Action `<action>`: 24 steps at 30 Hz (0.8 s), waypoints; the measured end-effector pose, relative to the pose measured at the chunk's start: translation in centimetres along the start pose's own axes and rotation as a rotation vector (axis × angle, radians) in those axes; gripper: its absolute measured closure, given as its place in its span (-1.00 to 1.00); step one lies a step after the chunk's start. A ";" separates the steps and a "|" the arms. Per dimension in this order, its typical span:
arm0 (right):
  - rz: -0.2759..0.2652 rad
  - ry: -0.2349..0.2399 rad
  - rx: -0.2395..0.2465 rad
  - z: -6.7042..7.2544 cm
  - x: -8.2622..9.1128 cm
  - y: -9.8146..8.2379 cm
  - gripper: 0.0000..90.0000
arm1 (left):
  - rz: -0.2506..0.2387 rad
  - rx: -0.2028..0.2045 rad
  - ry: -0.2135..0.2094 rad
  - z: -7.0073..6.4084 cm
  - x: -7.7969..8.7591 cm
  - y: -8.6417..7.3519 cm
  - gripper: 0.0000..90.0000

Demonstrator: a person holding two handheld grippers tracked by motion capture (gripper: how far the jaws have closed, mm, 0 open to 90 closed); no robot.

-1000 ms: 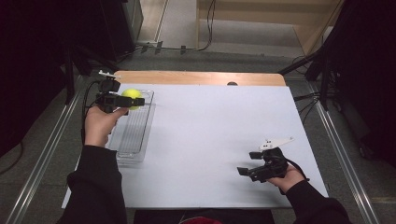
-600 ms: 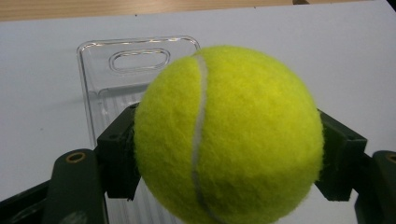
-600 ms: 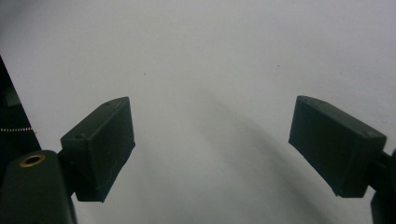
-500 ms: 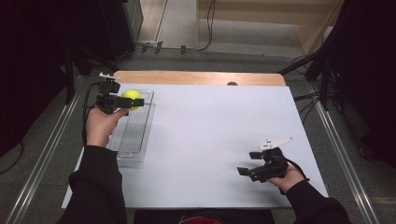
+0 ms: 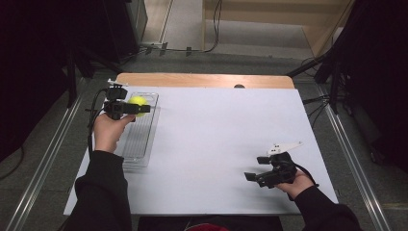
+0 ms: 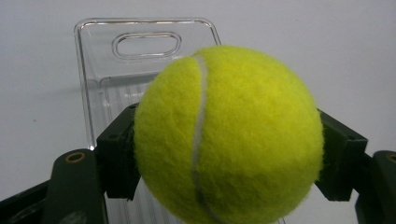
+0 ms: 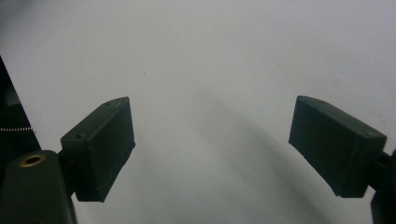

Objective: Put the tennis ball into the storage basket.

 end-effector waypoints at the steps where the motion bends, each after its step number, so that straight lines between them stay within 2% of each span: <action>1: 0.000 0.000 0.000 0.0 0.0 0.0 -0.73 | 0.004 -0.001 0.000 0.0 -0.1 -0.1 -0.43; 10: 0.000 0.000 0.000 0.0 0.0 0.0 -0.73 | 0.013 0.021 0.014 0.7 -0.7 -0.6 -0.43; 15: 0.000 -0.001 0.000 0.0 0.0 0.0 -0.73 | 0.040 0.014 0.019 0.8 -1.3 -0.9 -0.44; 24: -0.002 -0.002 -0.002 -0.1 0.0 -0.1 -0.73 | 0.054 0.022 0.024 0.9 -1.9 -0.9 -0.45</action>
Point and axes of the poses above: each handheld gripper's, and its own axes: x roughly backward along the jaws, y roughly out of its top, z roughly to its left, the point moved 2 cm from there along -x, roughly forward along the jaws, and after that the axes turned 6 degrees about -x, right-handed, at the moved point
